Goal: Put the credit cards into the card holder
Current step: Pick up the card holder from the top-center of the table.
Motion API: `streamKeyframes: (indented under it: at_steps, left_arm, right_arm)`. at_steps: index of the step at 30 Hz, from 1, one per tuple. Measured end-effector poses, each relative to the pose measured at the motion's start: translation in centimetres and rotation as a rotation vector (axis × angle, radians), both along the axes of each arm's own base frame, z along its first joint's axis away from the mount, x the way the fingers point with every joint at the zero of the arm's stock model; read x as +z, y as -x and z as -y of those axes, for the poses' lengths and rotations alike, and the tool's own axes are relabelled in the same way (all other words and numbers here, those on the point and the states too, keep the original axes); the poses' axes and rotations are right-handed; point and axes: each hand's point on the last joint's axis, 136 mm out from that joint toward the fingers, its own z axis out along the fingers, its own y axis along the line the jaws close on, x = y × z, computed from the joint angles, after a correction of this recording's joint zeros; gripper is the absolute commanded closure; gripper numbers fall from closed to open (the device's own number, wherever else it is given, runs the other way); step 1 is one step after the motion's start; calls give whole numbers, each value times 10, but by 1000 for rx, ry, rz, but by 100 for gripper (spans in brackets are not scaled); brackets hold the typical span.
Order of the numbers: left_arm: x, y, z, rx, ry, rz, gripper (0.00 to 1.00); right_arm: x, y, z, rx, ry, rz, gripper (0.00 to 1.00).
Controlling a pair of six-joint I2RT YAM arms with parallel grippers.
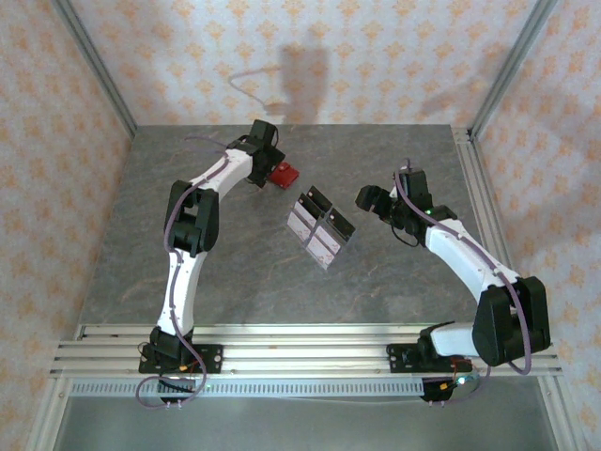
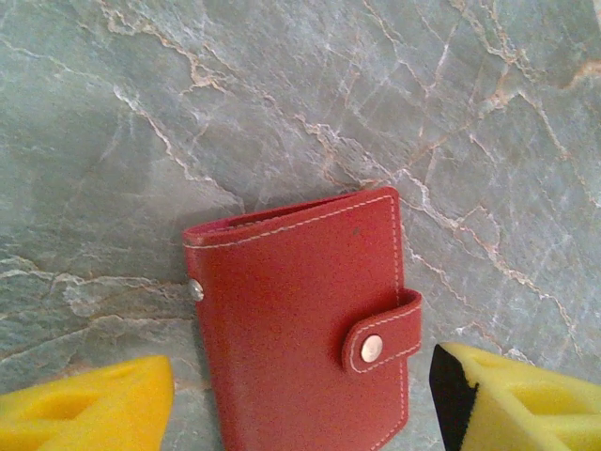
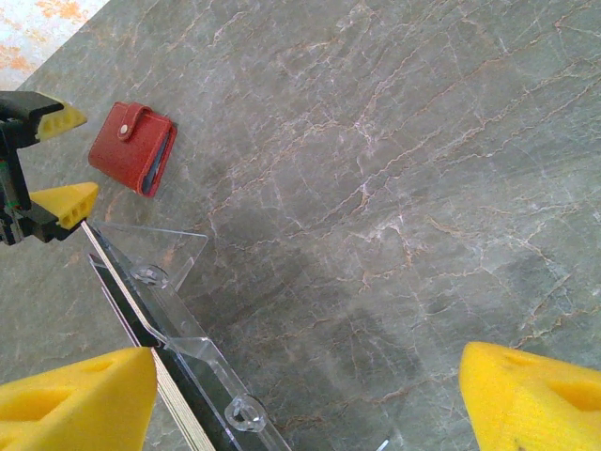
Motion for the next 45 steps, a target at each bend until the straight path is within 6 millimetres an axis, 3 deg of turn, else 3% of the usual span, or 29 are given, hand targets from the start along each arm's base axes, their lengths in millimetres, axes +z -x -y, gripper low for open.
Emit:
streamKeyframes:
  at_steps: [8,13,22,26,33,36,39,45]
  left_arm:
    - [-25,2,-4,19,-9,-43,39]
    - [-25,-4,-3,27,-3,-32,47]
    - [-28,-6,-5,31,-2,-32,77]
    - [-27,-8,-4,17,-7,-18,99]
    - [-18,-11,-4,-64,-56,9,100]
    - [4,-6,-6,-126,-91,29,100]
    - [46,11,-11,-190,-127,76,100]
    - [155,78,-33,-269,-160,245,100]
  right_arm:
    - [0,0,0,0,0,0,17]
    - [1,-1,2,-8,8,4,16]
    - [10,1,3,-11,4,29,17]
    - [11,3,4,-10,5,25,17]
    - [9,11,3,20,23,-6,21]
    - [19,13,-4,52,25,-2,24]
    - [36,16,-23,112,27,24,26]
    - [73,29,-80,271,39,97,31]
